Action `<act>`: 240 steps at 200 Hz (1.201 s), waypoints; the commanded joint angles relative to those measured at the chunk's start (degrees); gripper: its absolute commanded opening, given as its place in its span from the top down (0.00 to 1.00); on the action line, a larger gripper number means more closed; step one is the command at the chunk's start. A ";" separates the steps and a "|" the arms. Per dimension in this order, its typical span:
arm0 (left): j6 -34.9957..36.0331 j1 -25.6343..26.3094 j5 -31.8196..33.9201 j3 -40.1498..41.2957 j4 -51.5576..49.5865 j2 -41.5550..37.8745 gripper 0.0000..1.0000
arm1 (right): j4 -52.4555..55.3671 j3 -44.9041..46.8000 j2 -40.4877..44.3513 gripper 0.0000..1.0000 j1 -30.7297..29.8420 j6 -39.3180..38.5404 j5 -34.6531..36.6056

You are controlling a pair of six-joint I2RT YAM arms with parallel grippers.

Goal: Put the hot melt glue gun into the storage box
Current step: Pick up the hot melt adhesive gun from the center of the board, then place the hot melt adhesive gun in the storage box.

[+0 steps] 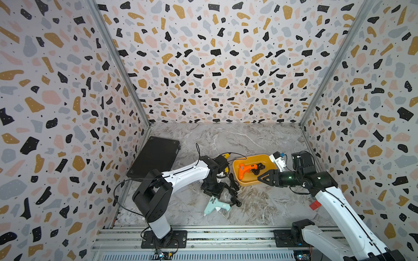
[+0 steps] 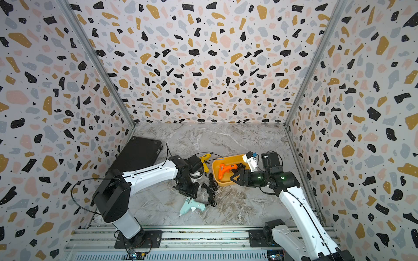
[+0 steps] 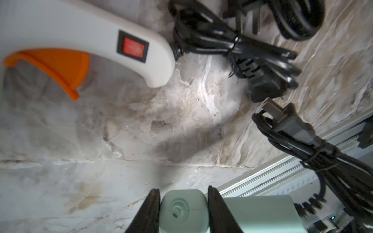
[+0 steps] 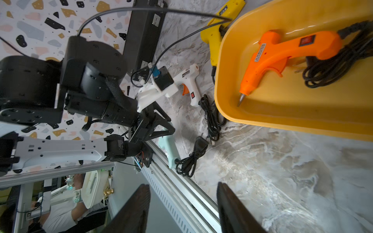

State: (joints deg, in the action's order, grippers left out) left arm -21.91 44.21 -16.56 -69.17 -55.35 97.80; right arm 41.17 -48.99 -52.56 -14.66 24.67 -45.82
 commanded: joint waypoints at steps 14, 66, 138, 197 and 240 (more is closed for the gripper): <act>-6.19 -1.86 -5.70 -8.53 -0.23 0.96 0.97 | -0.74 0.97 2.96 0.42 -0.37 1.25 -2.29; -12.58 -1.98 -8.48 -21.61 0.18 2.33 0.97 | 8.07 -2.75 5.65 0.42 -0.38 -1.66 11.06; -20.60 -1.95 -5.88 -38.80 5.64 14.25 0.96 | 18.13 -8.55 10.32 0.41 -0.37 -0.72 33.91; -20.94 -1.85 -1.46 -50.72 6.83 25.54 0.96 | 19.66 -9.92 11.68 0.40 -0.40 -1.88 35.03; -20.62 -1.58 -0.28 -54.02 5.63 31.11 0.96 | 21.03 -10.41 12.04 0.40 -0.37 -3.15 35.52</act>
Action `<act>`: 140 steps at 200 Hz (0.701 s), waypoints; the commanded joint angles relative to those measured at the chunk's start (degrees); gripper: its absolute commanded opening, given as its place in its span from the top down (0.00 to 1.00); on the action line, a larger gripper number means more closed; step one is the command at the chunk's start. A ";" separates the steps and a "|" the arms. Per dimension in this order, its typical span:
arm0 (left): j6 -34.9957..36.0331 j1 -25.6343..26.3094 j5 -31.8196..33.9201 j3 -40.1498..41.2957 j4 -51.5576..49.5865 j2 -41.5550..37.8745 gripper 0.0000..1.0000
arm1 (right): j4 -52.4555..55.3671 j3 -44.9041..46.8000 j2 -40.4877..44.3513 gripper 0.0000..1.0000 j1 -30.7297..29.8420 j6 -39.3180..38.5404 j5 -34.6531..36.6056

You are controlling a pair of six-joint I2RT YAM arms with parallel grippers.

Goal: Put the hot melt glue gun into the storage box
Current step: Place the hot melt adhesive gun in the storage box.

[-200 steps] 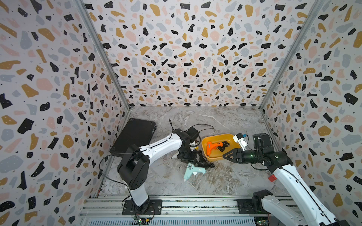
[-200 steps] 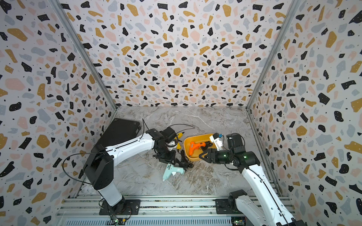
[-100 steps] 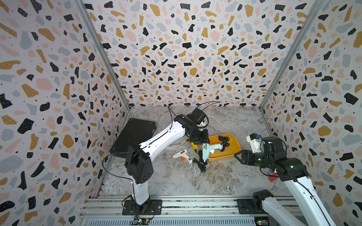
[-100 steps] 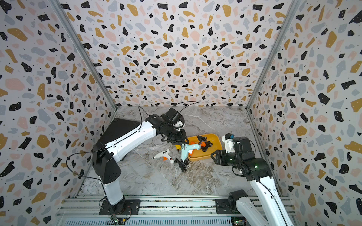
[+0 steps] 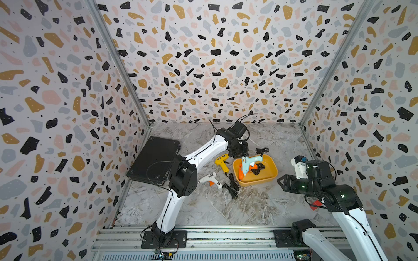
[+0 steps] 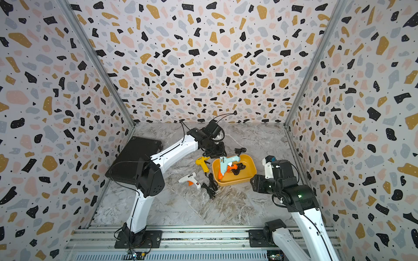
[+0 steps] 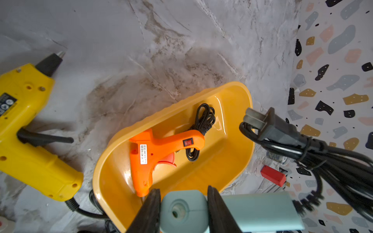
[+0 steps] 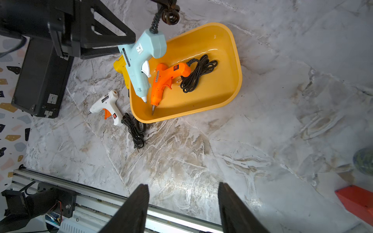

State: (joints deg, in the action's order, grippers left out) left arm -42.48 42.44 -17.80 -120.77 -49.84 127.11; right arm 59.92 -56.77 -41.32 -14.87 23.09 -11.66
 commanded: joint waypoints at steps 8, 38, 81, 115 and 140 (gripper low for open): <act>-0.04 0.25 1.14 -2.60 0.03 2.92 0.96 | 2.54 -2.59 0.94 0.40 -0.11 -1.83 1.54; -0.11 0.62 2.43 -4.17 -0.52 6.61 0.95 | 3.18 -2.72 1.03 0.39 -0.11 -3.07 1.87; 0.39 1.76 3.45 -9.59 -4.80 12.49 0.93 | 3.54 -2.54 0.80 0.39 -0.11 -4.13 2.00; 1.59 2.22 4.92 -8.92 -7.78 11.84 0.85 | 3.52 -2.12 0.55 0.38 -0.14 -4.37 2.48; 2.64 2.25 5.82 -8.34 -9.90 10.26 0.82 | 3.54 -1.84 0.55 0.38 -0.15 -4.30 2.52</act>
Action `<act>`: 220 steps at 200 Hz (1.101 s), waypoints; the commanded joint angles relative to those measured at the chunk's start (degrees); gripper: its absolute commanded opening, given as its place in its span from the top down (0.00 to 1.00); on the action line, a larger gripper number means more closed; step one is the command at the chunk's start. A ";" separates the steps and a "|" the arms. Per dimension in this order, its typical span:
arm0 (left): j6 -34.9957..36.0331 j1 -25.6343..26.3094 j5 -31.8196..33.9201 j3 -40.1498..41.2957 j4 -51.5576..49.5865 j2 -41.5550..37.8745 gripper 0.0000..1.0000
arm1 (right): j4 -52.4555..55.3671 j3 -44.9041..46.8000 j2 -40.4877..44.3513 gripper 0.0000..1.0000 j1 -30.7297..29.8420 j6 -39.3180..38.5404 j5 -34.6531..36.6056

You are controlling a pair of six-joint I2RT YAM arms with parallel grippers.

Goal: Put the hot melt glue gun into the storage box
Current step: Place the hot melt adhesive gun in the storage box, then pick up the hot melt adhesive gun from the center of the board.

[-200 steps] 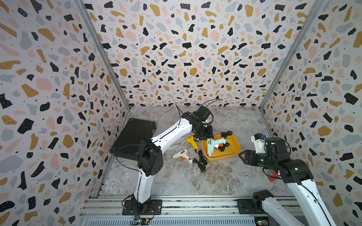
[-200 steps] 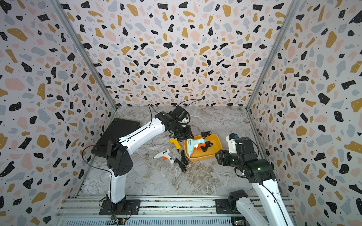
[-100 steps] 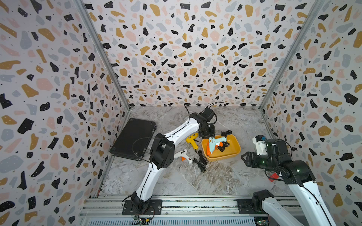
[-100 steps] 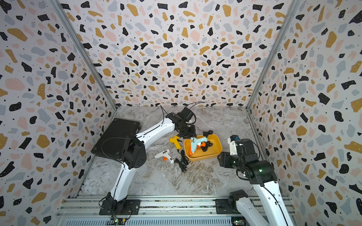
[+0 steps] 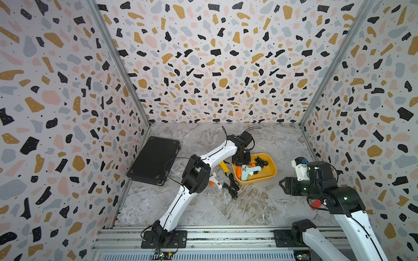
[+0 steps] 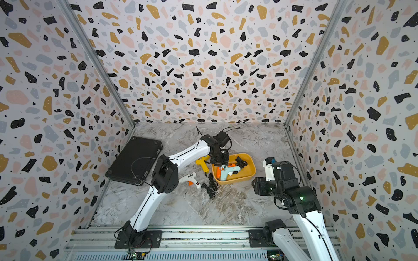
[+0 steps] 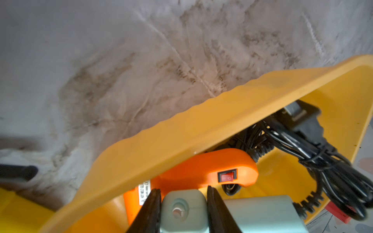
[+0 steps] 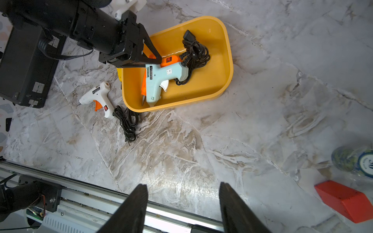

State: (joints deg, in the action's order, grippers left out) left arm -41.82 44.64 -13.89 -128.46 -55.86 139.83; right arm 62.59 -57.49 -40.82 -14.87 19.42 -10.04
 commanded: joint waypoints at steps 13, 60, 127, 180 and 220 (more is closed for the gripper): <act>2.58 0.14 2.33 -1.03 -5.40 -2.96 0.77 | 0.87 -0.94 0.05 0.38 -0.15 -0.69 0.86; 4.22 0.10 3.76 -4.08 -8.47 -3.79 0.50 | 0.82 -0.75 -0.31 0.38 -0.14 -0.26 0.76; 6.67 1.33 8.51 -4.29 -9.89 -16.47 0.33 | 0.90 -3.17 -3.27 0.38 -0.15 0.57 -1.66; 4.75 0.81 22.81 27.68 -6.67 -48.10 0.32 | -3.11 -2.26 -9.78 0.42 -0.57 1.31 -6.45; -0.90 -0.79 25.82 51.03 -6.45 -69.04 0.32 | -5.10 -4.45 -16.73 0.43 -6.52 3.07 -2.99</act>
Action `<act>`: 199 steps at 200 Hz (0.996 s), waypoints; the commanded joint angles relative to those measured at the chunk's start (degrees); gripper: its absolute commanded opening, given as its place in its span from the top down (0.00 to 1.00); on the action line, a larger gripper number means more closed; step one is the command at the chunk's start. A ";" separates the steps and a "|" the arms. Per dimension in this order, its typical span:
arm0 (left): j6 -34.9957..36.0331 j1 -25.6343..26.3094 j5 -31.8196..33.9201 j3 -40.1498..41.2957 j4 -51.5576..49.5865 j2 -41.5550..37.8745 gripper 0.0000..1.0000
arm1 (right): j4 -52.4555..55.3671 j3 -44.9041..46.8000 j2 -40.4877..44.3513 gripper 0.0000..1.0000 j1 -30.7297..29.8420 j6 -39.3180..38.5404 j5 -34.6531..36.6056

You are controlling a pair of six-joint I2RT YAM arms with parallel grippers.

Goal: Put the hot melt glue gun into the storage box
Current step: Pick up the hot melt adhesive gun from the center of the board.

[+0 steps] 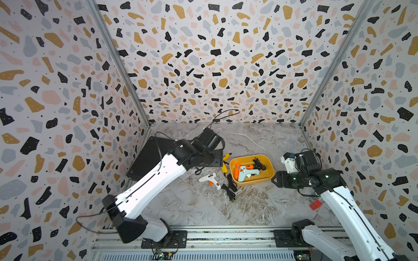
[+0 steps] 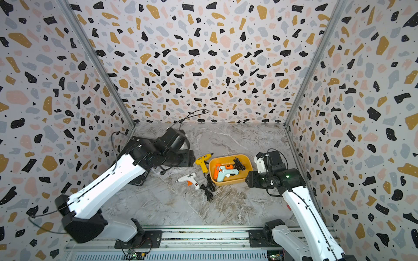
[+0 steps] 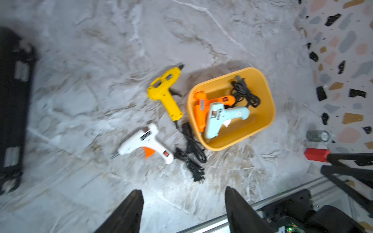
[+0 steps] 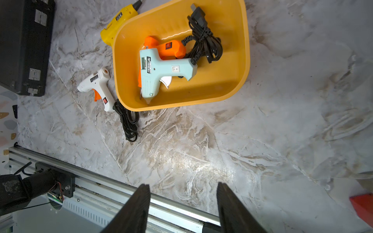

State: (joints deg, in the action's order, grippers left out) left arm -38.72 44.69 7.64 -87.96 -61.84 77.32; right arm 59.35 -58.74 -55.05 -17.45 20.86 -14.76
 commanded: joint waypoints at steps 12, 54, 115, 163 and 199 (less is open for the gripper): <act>-5.22 -1.04 4.13 14.53 -1.42 -10.44 0.32 | -3.10 -4.01 -5.03 0.43 -8.09 2.77 4.15; -5.67 -1.15 3.00 19.65 -7.02 -20.26 0.32 | -3.98 -12.44 -18.02 0.43 -22.91 5.93 12.88; -5.65 -1.12 4.87 22.54 -12.26 -32.02 0.31 | -3.10 -27.52 -39.14 0.41 -36.49 2.82 17.93; -5.98 -1.09 8.04 20.71 -15.37 -34.04 0.31 | -4.23 -36.04 -50.31 0.39 -36.78 -3.63 17.72; -5.67 -1.22 9.98 19.50 -16.79 -32.73 0.30 | -4.33 -41.98 -58.77 0.37 -36.73 -7.83 16.81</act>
State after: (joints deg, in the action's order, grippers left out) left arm -44.47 43.72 14.70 -66.78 -77.23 43.81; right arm 54.41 -97.60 -111.24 -54.24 17.61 2.02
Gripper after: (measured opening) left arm 0.701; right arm 0.623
